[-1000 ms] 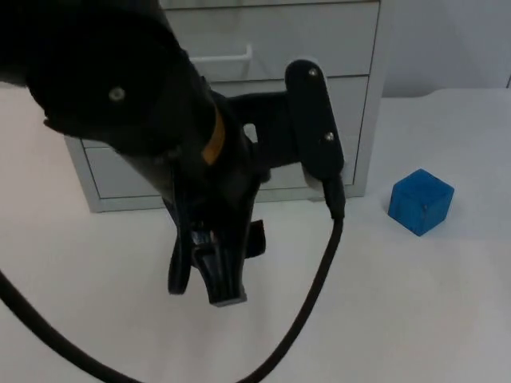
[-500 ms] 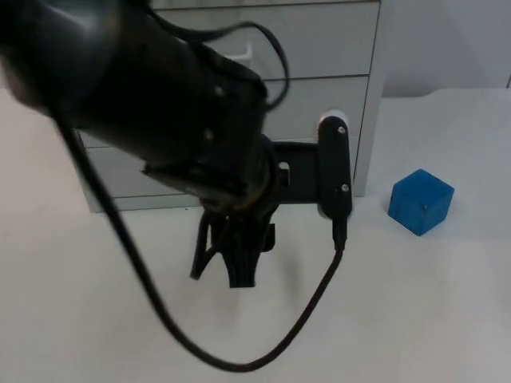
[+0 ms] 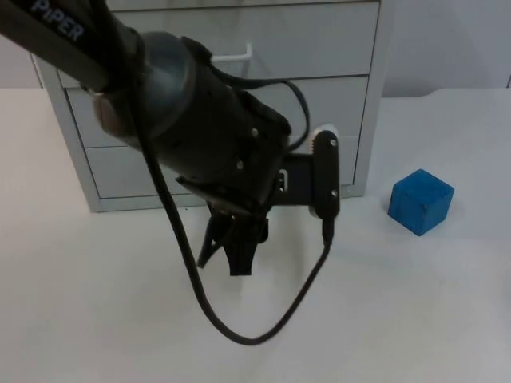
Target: Open the drawer with the left hand, place the block into the drawer with the right hand, then close the drawer with the left hand.
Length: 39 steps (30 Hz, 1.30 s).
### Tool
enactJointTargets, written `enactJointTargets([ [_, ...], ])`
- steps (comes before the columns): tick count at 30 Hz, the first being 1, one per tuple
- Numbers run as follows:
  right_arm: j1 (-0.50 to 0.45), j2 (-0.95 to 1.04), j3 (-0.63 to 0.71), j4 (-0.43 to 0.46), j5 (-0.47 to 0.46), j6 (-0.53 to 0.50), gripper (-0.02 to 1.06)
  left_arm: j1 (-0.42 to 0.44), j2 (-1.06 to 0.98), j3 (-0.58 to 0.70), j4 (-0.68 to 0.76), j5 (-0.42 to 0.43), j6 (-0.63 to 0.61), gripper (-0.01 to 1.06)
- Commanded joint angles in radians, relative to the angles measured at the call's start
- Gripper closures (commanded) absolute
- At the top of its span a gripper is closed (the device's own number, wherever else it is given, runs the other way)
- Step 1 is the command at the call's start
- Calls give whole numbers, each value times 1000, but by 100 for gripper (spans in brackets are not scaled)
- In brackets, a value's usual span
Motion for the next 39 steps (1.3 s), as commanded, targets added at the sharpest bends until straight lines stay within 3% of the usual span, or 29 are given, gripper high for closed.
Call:
enactJointTargets([
  [1,-7,-3,3,-2,-12,-8,-1,18,-1,-5,22,-27,-15,48],
  [10,-7,-3,3,-8,-28,0,-1,100,-1,-5,61,-116,-15,49],
  [28,-7,-3,3,-8,-43,0,-1,110,84,-5,104,-135,-15,55],
  [31,-7,-3,3,-8,-45,0,-1,110,96,-5,95,-128,-15,68],
  [32,-7,-3,3,-8,-45,0,-1,110,96,-5,95,-128,-15,68],
  [36,-7,-3,3,-8,-46,-8,-1,99,96,-5,83,-121,-15,105],
  [39,-7,-3,3,-8,-49,-7,-1,87,96,-5,76,-104,-15,105],
])
